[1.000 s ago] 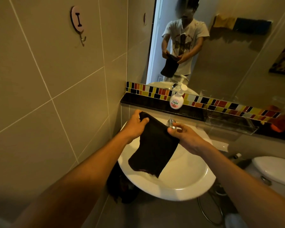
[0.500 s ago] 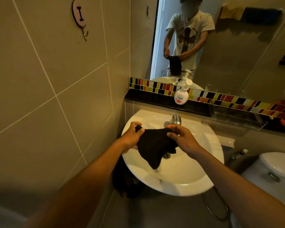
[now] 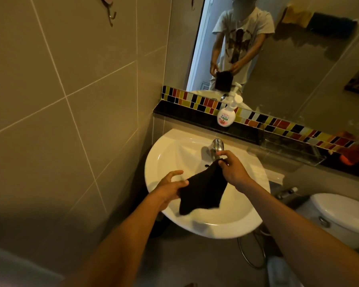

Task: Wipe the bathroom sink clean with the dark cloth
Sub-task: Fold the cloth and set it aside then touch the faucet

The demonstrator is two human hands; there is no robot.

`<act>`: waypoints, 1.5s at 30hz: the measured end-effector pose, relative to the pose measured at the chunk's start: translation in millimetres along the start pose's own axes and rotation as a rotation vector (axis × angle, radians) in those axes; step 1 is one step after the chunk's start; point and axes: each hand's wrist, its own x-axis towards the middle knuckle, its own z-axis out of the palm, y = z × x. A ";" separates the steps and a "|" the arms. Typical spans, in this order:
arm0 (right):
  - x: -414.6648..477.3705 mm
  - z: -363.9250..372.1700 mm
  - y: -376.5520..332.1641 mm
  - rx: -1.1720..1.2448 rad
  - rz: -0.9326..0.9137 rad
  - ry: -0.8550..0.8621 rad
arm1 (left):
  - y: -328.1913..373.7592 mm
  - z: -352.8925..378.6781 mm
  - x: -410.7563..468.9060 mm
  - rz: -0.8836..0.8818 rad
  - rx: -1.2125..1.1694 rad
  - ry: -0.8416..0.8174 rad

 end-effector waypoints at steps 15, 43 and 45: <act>-3.9 -0.8 17.7 0.390 0.297 -0.236 | 55.2 -0.6 7.7 0.180 0.343 0.139; 2.6 -69.7 -3.2 -0.526 -0.178 -0.188 | 107.7 26.7 21.3 0.527 1.170 0.049; 4.0 -73.5 -0.5 -0.488 -0.176 -0.163 | 109.5 28.1 23.5 0.545 1.153 0.040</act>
